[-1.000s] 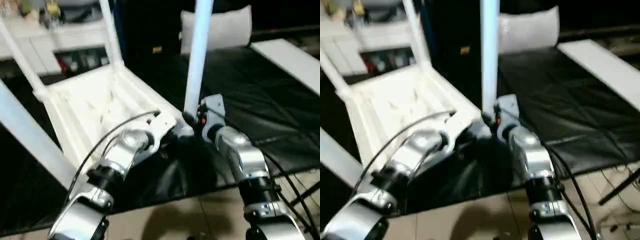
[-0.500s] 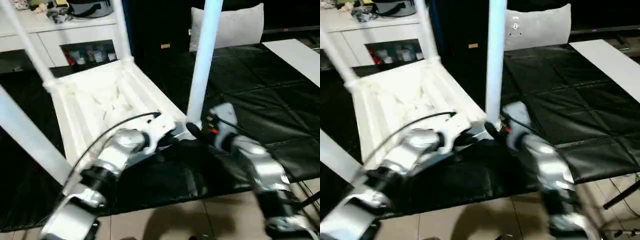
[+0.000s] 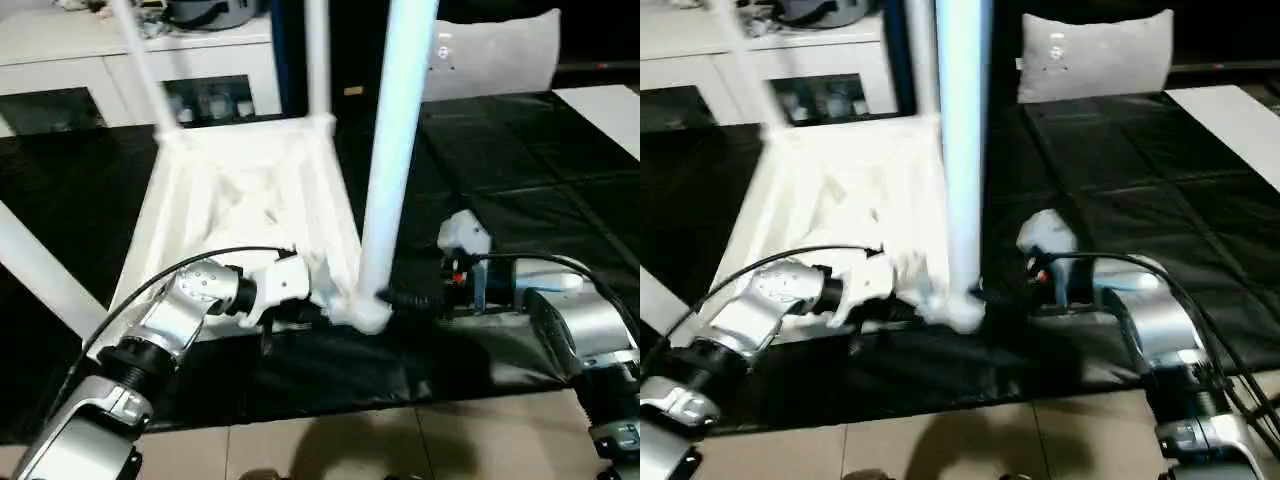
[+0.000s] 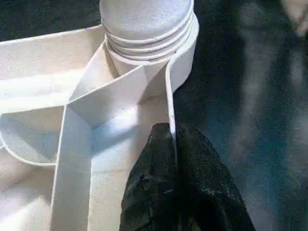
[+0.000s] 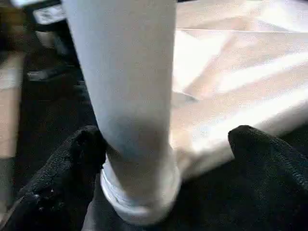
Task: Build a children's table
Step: Rotate leg to tighten
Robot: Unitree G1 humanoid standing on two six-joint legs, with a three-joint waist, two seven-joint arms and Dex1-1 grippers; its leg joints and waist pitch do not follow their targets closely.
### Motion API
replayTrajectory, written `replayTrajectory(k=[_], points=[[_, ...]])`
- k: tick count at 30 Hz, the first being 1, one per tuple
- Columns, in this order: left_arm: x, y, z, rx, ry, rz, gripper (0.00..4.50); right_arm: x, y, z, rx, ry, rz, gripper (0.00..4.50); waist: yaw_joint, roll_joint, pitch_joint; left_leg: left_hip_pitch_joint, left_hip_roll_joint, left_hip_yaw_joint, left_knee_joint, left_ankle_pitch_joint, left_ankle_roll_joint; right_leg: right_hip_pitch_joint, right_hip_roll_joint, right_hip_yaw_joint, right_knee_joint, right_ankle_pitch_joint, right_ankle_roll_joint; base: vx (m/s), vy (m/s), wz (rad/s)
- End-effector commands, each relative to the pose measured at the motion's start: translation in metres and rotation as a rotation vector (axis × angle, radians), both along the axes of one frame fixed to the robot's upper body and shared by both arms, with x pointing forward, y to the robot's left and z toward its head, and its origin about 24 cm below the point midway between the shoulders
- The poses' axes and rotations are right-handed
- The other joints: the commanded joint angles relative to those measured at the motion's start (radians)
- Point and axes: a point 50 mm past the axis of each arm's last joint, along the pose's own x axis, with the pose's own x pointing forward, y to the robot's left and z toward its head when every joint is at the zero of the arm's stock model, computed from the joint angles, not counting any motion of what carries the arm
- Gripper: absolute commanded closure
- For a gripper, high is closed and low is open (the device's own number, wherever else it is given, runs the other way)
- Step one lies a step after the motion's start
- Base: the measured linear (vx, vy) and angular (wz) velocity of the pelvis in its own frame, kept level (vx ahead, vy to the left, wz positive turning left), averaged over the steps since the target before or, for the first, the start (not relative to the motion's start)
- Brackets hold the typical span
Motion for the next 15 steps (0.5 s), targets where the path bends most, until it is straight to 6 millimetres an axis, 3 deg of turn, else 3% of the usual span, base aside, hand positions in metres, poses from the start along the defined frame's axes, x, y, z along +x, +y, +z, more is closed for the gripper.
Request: replayTrajectory(k=[1,5,15], points=[[-0.011,-0.010,-0.004,0.041,0.012,-0.137,4.50,-0.001,0.002,0.004,0.013,0.037,0.072,0.41,0.001,-0.014,-0.070,-0.001,0.082,-0.016,-0.066,-0.024,0.142,0.064,-0.095,0.073,-0.060,-0.249,-0.129,0.000,0.000,0.00],[-0.013,-0.009,-0.004,0.039,0.018,-0.157,4.50,-0.005,0.004,0.001,0.007,0.083,0.142,0.85,0.018,-0.018,-0.069,0.001,0.081,-0.012,-0.068,-0.033,0.123,0.064,-0.097,0.074,-0.065,-0.291,-0.111,0.000,0.000,0.00],[-0.016,-0.006,-0.004,0.046,0.026,-0.171,4.50,-0.003,0.009,-0.006,-0.001,0.133,0.173,1.63,0.019,-0.016,-0.072,-0.002,0.079,-0.013,-0.067,-0.025,0.112,0.065,-0.094,0.071,-0.064,-0.279,-0.104,0.000,0.000,0.00]])
